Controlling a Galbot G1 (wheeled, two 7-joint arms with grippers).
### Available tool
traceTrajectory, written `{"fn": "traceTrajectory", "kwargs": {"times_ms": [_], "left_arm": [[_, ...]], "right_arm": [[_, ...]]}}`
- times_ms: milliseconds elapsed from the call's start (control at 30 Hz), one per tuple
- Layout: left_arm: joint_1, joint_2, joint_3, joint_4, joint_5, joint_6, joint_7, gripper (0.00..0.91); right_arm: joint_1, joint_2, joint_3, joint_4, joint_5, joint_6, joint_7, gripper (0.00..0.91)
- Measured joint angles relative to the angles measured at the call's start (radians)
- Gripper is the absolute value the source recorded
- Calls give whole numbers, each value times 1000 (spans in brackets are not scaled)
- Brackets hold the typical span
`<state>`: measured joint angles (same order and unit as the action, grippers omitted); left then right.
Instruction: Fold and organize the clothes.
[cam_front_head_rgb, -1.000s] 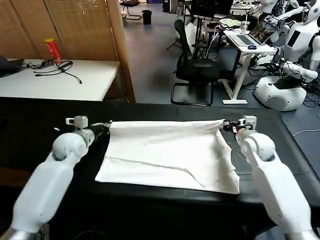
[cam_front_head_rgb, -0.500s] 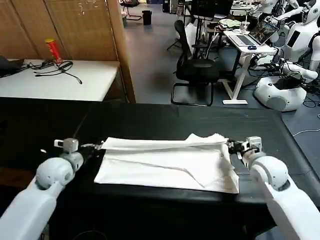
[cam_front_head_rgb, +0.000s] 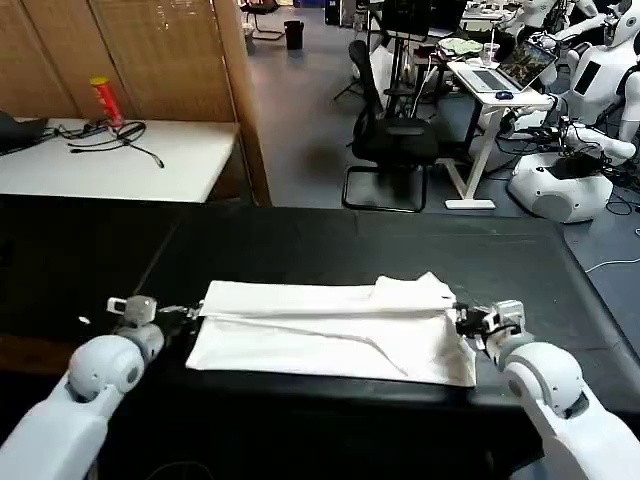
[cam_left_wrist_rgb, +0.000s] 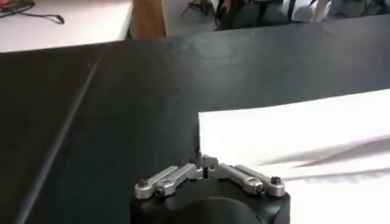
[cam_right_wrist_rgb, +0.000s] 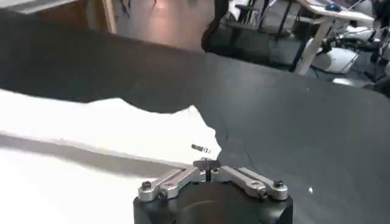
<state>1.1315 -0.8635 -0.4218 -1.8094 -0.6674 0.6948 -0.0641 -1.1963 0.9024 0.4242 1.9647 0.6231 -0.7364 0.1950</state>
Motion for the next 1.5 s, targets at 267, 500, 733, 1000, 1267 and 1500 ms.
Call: {"fn": "traceTrajectory", "kwargs": {"times_ms": [267,500,733,1000,1267,1500], "left_arm": [[16,-11,-30,-51,3,-2,-21,10],[46,-18,-53,-139,7,30,-36,10],[104,-42,-58,-169,98,31,-28,878],[111,-73,-80,-182,117,15,-24,878],[74,-109,-80,-173,152,-12,-36,878],[-26,-167,-48,-57,81,-42,-44,878]], "right_arm": [[-7,16,-2,-5,-9,0,0,0],[2,15,-3,-10,-8,0,-1,0],[9,9,-1,3,0,0,-16,205],[4,-5,33,50,40,0,-14,878],[78,34,40,11,44,0,11,878],[204,130,-26,-141,-33,50,13,878]]}}
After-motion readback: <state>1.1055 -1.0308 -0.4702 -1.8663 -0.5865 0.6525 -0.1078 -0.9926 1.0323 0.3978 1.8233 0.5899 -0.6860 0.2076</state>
